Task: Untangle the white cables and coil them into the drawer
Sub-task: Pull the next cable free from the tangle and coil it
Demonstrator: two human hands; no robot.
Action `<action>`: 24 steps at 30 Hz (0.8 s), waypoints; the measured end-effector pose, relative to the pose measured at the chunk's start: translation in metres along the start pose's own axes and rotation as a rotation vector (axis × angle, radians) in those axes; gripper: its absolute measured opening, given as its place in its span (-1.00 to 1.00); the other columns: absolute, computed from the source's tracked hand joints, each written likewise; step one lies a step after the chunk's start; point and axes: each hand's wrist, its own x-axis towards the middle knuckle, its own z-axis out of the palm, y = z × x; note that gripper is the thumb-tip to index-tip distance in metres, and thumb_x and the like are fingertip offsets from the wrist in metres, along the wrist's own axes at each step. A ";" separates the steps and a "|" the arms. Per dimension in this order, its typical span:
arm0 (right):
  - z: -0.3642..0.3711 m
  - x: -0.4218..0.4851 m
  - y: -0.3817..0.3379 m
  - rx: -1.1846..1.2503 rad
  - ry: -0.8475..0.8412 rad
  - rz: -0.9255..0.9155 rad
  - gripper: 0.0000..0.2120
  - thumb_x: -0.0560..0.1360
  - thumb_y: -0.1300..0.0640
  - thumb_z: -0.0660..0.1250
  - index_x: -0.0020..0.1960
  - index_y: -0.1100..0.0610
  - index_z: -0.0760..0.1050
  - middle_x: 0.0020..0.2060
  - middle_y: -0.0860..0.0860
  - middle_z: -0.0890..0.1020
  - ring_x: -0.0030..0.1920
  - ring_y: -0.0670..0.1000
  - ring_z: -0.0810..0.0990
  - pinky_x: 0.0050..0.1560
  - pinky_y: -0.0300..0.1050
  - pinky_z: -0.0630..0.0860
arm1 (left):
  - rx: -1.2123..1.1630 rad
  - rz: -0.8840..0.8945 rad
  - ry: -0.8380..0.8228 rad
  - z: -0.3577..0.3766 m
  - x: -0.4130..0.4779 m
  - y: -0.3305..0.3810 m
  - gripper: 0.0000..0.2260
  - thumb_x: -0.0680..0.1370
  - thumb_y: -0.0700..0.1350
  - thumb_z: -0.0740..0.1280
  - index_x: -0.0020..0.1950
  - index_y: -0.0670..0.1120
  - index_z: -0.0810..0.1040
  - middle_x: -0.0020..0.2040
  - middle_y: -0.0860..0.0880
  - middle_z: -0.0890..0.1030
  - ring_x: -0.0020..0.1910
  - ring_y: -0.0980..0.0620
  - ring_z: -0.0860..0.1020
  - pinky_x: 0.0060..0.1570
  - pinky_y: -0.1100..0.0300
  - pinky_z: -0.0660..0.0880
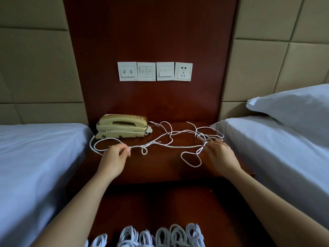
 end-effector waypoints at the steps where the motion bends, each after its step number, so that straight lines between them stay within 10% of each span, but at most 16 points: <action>1: 0.001 0.001 0.000 -0.006 -0.025 0.021 -0.81 0.56 0.08 0.25 -0.07 0.13 0.60 -0.09 0.03 0.61 -0.04 0.12 0.54 -0.10 -0.03 0.46 | -0.032 -0.001 0.003 0.000 0.000 0.001 -0.72 0.58 -0.13 0.24 -0.34 -0.01 0.47 -0.32 -0.07 0.57 -0.24 -0.06 0.53 -0.17 0.05 0.42; 12: -0.002 -0.011 -0.075 0.023 -0.126 -0.239 -0.45 0.56 0.23 0.18 0.51 0.07 0.13 0.47 -0.02 0.22 0.30 0.15 0.45 0.17 0.07 0.48 | -0.077 0.058 -0.138 0.022 -0.022 0.043 -0.77 0.58 -0.18 0.19 -0.27 -0.08 0.47 -0.43 0.04 0.52 -0.58 0.16 0.44 -0.38 0.22 0.44; 18: 0.009 -0.021 -0.107 0.120 -0.050 -0.409 -0.55 0.54 0.31 0.19 0.42 0.21 0.30 0.34 0.09 0.41 0.34 0.09 0.35 0.32 -0.17 0.27 | 0.002 0.134 -0.131 0.024 -0.032 0.057 -0.81 0.57 -0.14 0.22 -0.25 -0.04 0.46 -0.42 0.03 0.57 -0.47 0.11 0.57 -0.20 0.08 0.55; 24: 0.015 -0.020 -0.109 0.339 -0.135 -0.089 -0.71 0.58 0.13 0.23 0.29 0.13 0.37 -0.20 0.06 0.61 -0.26 0.00 0.55 -0.22 -0.09 0.48 | 0.109 0.273 -0.073 0.024 -0.037 0.059 -0.85 0.58 -0.07 0.22 -0.20 0.03 0.44 -0.31 0.03 0.61 -0.25 -0.03 0.61 -0.17 -0.01 0.53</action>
